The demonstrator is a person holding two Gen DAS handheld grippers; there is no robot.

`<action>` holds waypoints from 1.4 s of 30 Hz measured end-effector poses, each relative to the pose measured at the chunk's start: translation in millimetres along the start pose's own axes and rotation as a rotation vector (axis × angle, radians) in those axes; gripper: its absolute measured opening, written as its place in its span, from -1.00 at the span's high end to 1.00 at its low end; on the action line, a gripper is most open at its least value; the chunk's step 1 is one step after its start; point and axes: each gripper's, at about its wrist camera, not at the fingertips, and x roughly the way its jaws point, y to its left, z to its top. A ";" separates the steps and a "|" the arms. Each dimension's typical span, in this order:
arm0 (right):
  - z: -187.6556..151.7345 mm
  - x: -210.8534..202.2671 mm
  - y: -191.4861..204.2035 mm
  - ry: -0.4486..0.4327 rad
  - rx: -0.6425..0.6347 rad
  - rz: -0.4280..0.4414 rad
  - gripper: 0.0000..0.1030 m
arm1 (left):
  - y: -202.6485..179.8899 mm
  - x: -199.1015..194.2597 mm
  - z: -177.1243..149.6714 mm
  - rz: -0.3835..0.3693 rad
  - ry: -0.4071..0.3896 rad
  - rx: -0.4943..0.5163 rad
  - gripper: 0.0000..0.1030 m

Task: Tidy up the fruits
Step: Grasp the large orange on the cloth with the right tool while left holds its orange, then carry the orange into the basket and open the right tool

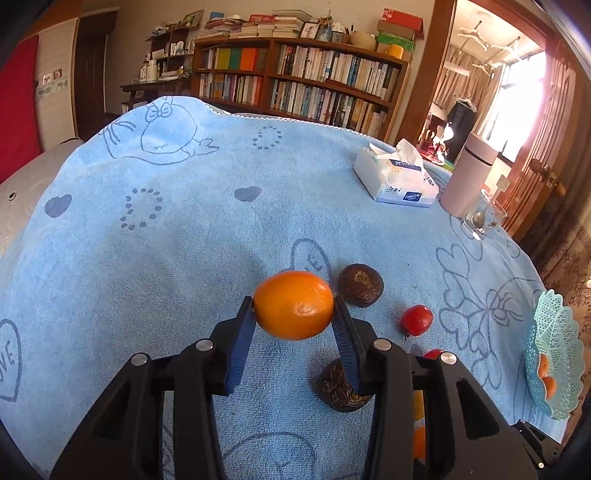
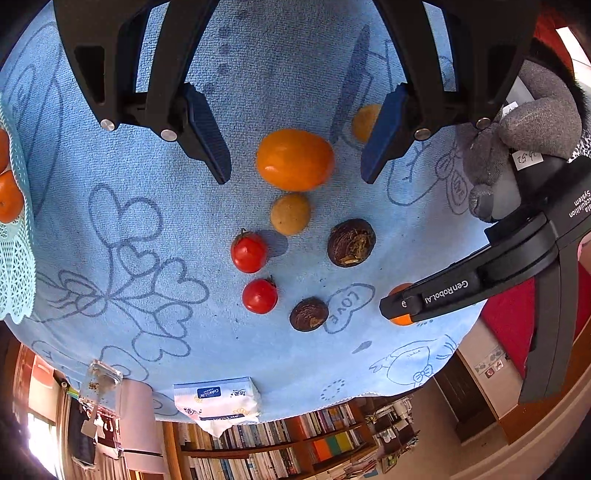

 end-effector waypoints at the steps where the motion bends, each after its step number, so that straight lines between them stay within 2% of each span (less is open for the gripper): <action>1: 0.2 2.3 1.3 0.002 -0.004 -0.005 -0.44 | 0.3 0.2 -0.1 0.000 0.001 -0.001 0.18; 5: -0.6 10.2 1.7 0.012 -0.005 -0.022 -0.40 | 0.5 0.7 -0.4 -0.002 0.004 -0.002 0.17; 10: -2.2 11.6 0.5 0.008 -0.025 -0.044 0.02 | 0.2 3.2 -2.2 0.000 0.011 -0.002 0.18; 12: -2.3 9.7 0.5 0.004 -0.023 -0.026 0.10 | 0.3 4.3 -3.1 0.000 0.015 -0.001 0.18; 19: -6.3 -1.7 -1.2 -0.023 -0.012 -0.030 0.11 | -1.5 3.0 -3.3 -0.006 0.012 0.005 0.17; 25: -5.9 -26.7 -9.7 -0.100 0.007 -0.082 0.11 | -5.1 2.6 -4.7 -0.011 0.014 0.014 0.17; 34: -3.2 -63.3 -56.0 -0.180 0.125 -0.158 0.11 | -12.4 1.6 -8.7 -0.021 0.016 0.039 0.17; 42: -8.6 -100.2 -98.9 -0.249 0.210 -0.266 0.11 | -15.9 2.5 -11.4 -0.023 0.021 0.050 0.17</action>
